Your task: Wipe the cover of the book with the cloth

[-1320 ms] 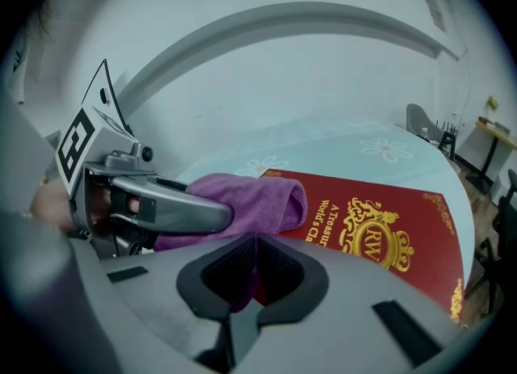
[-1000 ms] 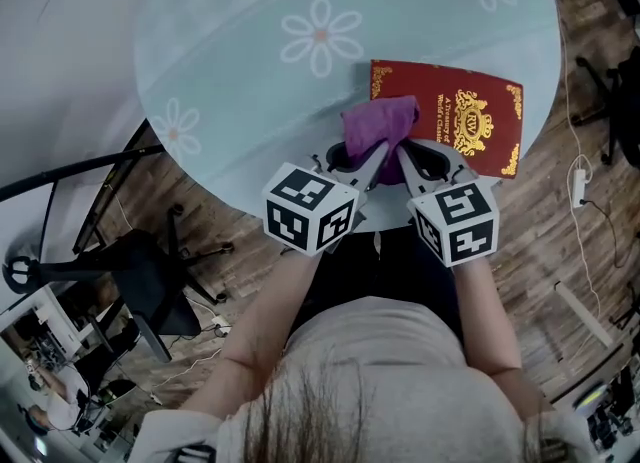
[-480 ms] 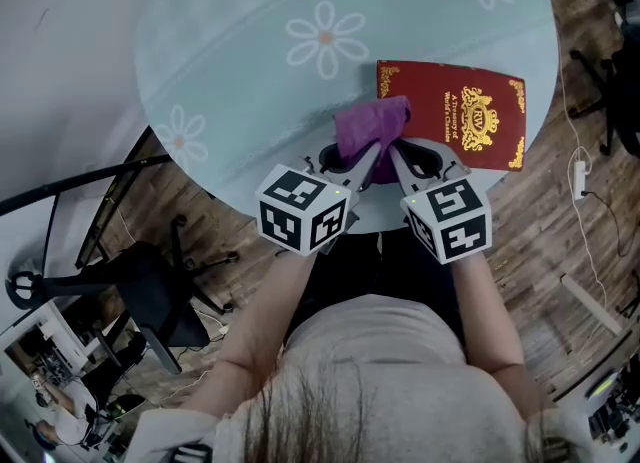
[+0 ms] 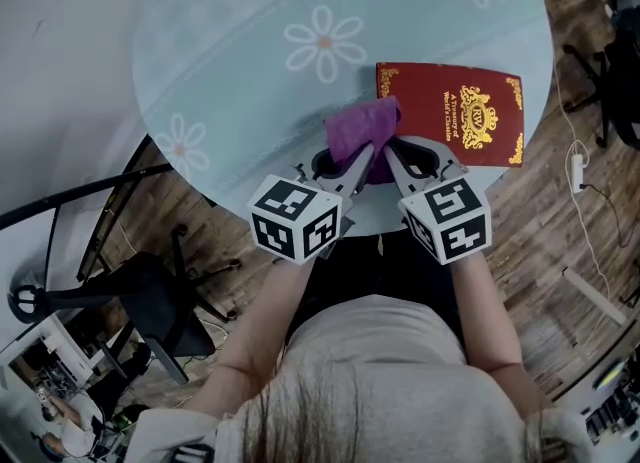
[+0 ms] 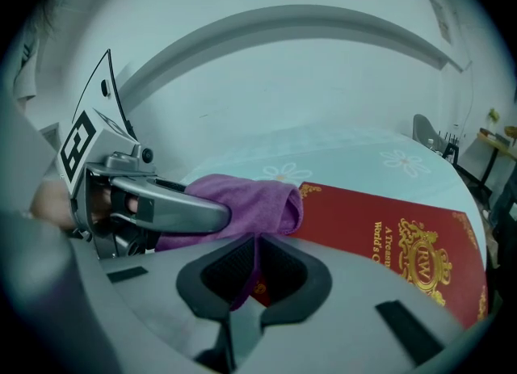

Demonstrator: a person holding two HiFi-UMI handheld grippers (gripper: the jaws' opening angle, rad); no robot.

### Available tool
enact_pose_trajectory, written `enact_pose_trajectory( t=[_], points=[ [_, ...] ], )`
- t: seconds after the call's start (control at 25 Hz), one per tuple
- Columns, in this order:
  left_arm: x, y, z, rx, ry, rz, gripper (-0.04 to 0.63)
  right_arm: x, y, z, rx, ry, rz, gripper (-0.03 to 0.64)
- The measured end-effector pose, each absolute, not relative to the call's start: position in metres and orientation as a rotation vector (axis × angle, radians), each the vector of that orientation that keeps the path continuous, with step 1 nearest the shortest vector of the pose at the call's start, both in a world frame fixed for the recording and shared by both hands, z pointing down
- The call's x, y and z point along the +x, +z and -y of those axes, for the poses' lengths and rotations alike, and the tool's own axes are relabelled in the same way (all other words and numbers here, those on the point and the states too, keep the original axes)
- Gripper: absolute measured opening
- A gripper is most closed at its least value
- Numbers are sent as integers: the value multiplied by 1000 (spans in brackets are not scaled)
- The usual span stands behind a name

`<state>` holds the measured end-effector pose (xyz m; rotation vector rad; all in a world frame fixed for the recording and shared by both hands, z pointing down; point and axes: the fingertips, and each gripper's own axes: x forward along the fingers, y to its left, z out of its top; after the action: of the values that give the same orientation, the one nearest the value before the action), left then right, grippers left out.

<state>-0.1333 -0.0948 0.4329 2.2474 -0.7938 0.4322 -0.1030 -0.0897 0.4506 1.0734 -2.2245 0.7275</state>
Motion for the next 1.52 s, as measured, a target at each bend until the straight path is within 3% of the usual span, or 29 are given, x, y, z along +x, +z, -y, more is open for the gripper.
enact_pose_trajectory(
  t=[1.52],
  points=[
    [-83,265,92,2579,71,911,64,-15,256,99,1273,350,2630,23]
  ],
)
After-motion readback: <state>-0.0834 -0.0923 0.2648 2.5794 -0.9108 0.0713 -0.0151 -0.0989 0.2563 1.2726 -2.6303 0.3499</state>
